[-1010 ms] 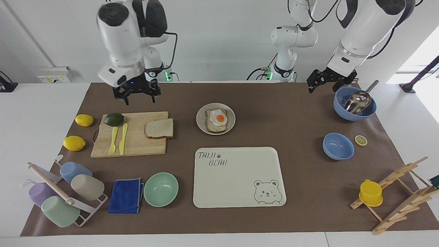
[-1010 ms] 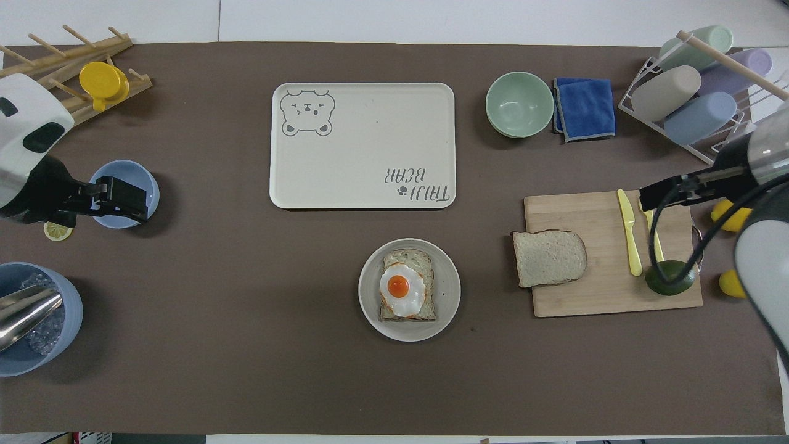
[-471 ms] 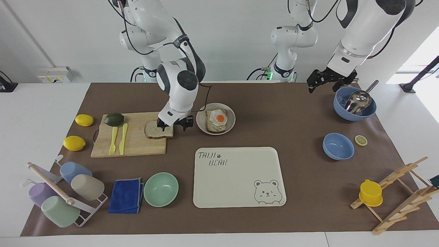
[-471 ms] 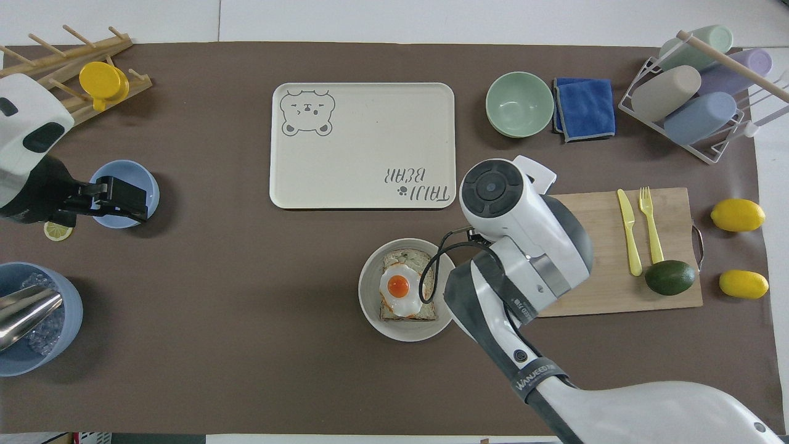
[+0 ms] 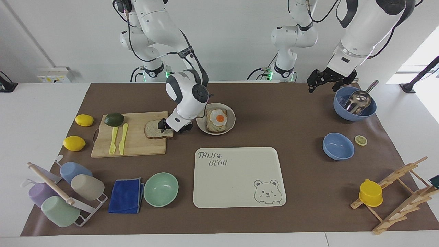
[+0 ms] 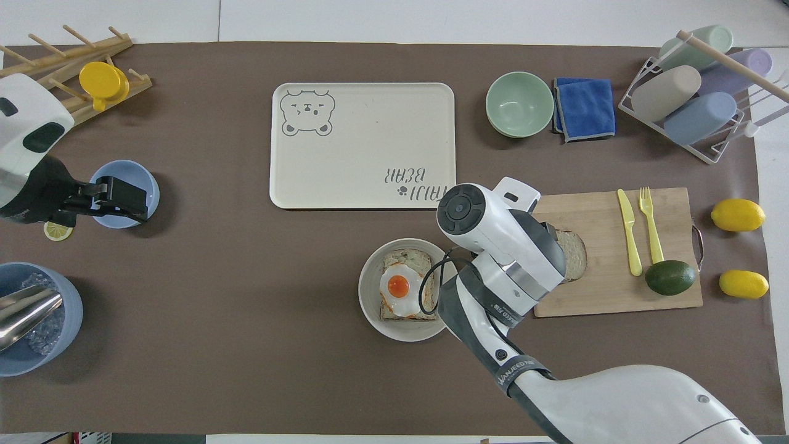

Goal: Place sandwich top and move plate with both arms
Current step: 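Lift the bread slice with the right gripper over the egg plate, then lower the bread onto the egg toast and open the right gripper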

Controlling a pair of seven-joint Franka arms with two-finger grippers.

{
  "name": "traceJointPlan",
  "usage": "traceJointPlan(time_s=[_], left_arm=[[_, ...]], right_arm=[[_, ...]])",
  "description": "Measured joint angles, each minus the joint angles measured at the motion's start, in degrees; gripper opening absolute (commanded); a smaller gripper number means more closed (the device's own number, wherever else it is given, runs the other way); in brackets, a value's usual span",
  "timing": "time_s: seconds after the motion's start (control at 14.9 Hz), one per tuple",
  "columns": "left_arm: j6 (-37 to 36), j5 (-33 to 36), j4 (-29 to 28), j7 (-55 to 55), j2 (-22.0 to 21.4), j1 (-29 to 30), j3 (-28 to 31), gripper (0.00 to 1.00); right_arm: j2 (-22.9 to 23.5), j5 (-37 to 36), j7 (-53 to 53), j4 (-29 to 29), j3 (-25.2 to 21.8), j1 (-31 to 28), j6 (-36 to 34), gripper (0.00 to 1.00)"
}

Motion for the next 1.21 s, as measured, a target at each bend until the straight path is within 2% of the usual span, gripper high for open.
traceJointPlan(time_s=[0.2,0.34,0.4,0.54,0.61,0.67,0.74,1.01,1.21], left_arm=[[0.0,0.0,0.0,0.0,0.0,0.0,0.0,1.0],[0.0,0.0,0.0,0.0,0.0,0.0,0.0,1.0],[0.0,0.0,0.0,0.0,0.0,0.0,0.0,1.0],[0.0,0.0,0.0,0.0,0.0,0.0,0.0,1.0],[0.0,0.0,0.0,0.0,0.0,0.0,0.0,1.0],[0.0,0.0,0.0,0.0,0.0,0.0,0.0,1.0],[0.0,0.0,0.0,0.0,0.0,0.0,0.0,1.0],[0.0,0.0,0.0,0.0,0.0,0.0,0.0,1.0],[0.0,0.0,0.0,0.0,0.0,0.0,0.0,1.0]], right_arm=[[0.0,-2.4,-0.9,-0.4,0.1,0.1,-1.0,1.0],[0.0,-3.3,-1.4,-0.8,0.2,0.2,-2.0,0.92],[0.0,-3.4,-1.9,-0.9,0.2,0.3,-2.3,0.83],[-0.1,-3.4,-3.1,-1.0,0.2,0.8,-3.1,0.6],[-0.1,-3.4,-3.3,-1.0,0.2,0.9,-3.3,0.43],[-0.1,-3.4,-3.5,-1.0,0.3,1.0,-3.4,0.14],[-0.1,-3.4,-3.5,-1.0,0.3,1.1,-3.4,0.0],[-0.8,-3.4,-3.5,-0.5,0.6,1.1,-4.4,0.0],[-0.9,-3.4,-4.2,3.4,2.3,1.1,-8.2,0.0]])
